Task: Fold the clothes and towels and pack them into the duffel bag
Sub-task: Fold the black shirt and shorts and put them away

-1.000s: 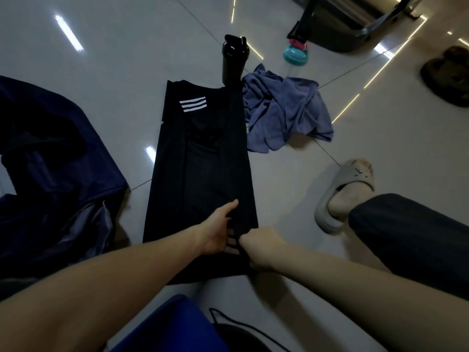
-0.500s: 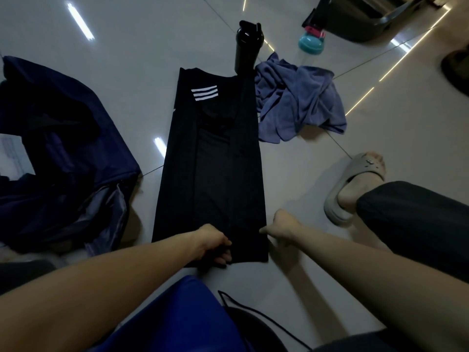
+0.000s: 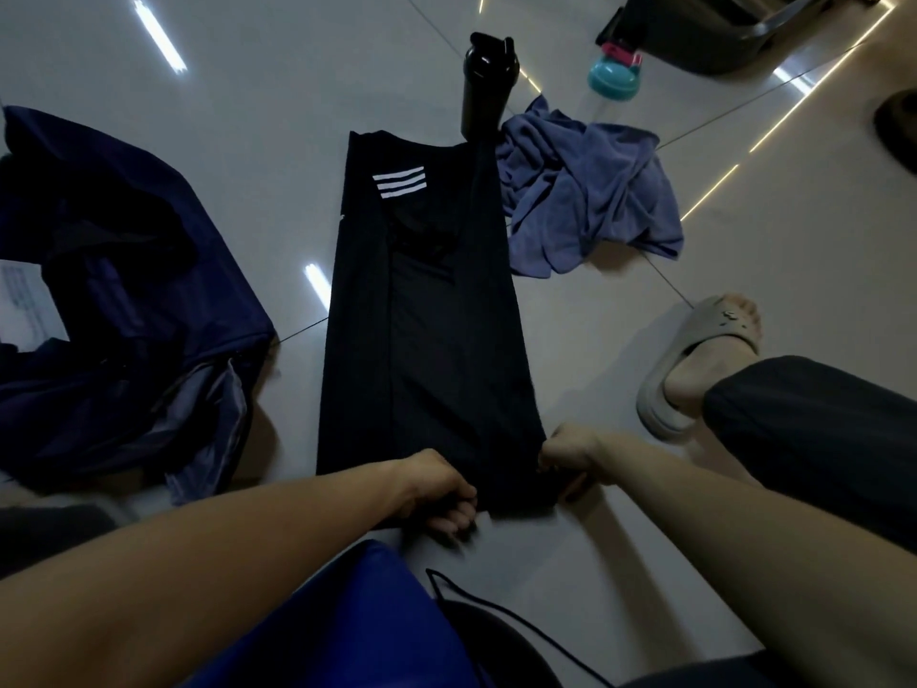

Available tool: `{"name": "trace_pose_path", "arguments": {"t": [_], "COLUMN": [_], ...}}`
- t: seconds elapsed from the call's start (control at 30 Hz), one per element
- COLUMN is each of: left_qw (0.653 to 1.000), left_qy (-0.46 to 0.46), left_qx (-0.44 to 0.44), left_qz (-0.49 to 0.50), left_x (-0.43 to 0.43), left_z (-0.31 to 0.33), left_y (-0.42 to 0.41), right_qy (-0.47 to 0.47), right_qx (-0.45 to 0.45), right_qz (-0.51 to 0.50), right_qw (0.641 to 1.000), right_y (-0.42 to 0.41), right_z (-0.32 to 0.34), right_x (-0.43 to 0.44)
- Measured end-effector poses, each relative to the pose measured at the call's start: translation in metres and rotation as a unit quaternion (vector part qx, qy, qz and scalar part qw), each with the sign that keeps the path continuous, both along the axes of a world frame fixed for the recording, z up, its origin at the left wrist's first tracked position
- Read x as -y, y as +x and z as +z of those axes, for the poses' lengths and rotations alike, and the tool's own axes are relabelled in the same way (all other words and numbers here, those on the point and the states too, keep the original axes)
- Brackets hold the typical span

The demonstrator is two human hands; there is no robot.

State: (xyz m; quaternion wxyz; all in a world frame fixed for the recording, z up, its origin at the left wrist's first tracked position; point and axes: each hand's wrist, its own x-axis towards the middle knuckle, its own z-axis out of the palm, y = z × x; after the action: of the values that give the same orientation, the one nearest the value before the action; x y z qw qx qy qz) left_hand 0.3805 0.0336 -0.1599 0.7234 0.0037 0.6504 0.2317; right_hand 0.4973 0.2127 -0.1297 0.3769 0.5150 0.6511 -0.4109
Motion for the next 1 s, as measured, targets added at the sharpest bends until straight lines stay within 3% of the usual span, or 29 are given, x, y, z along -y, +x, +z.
{"name": "trace_pose_path", "arguments": {"t": [0.1,0.17,0.27,0.37,0.43,0.5,0.6,0.67,0.77,0.9,1.0], "left_qw": [0.995,0.980,0.888,0.830,0.831,0.866,0.924,0.937,0.946,0.951,0.959], "left_qy": [-0.020,0.002,0.038,-0.011,-0.073,-0.112,-0.089,-0.073,-0.071,-0.057,-0.057], "left_qx": [-0.054,-0.149,-0.404,-0.539,-0.544,-0.486,-0.372,-0.338,-0.316,-0.292,-0.250], "left_qz": [-0.076,-0.133,-0.216,-0.144,-0.092,-0.040,-0.026,-0.048,-0.020,0.078,0.123], "left_x": [0.004,0.008,0.018,0.034,0.046,0.055,0.066,0.071,0.073,0.080,0.087], "left_z": [0.002,0.008,0.019,0.021,0.016,0.007,-0.004,-0.005,-0.006,-0.010,-0.004], "left_y": [-0.005,-0.023,-0.063,-0.089,-0.091,-0.083,-0.062,-0.055,-0.056,-0.062,-0.063], "right_qy": [0.004,0.005,0.123,0.284,0.269,0.196,0.106,0.106,0.193,0.234,0.196], "right_qx": [0.024,0.028,0.017,-0.098,-0.187,-0.190,-0.140,-0.153,-0.165,-0.101,-0.059], "right_qz": [0.044,0.050,0.183,0.331,0.434,0.531,0.581,0.560,0.500,0.189,0.031], "right_qw": [0.999,0.998,0.975,0.895,0.839,0.802,0.795,0.808,0.828,0.948,0.978], "right_y": [0.002,-0.002,-0.007,-0.013,-0.018,-0.018,-0.011,-0.008,-0.007,-0.004,0.000], "right_z": [0.001,-0.001,-0.007,-0.011,-0.013,-0.018,-0.021,-0.018,-0.016,-0.024,-0.023], "right_x": [-0.005,-0.005,-0.002,0.008,0.020,0.031,0.036,0.038,0.029,0.002,-0.010]}}
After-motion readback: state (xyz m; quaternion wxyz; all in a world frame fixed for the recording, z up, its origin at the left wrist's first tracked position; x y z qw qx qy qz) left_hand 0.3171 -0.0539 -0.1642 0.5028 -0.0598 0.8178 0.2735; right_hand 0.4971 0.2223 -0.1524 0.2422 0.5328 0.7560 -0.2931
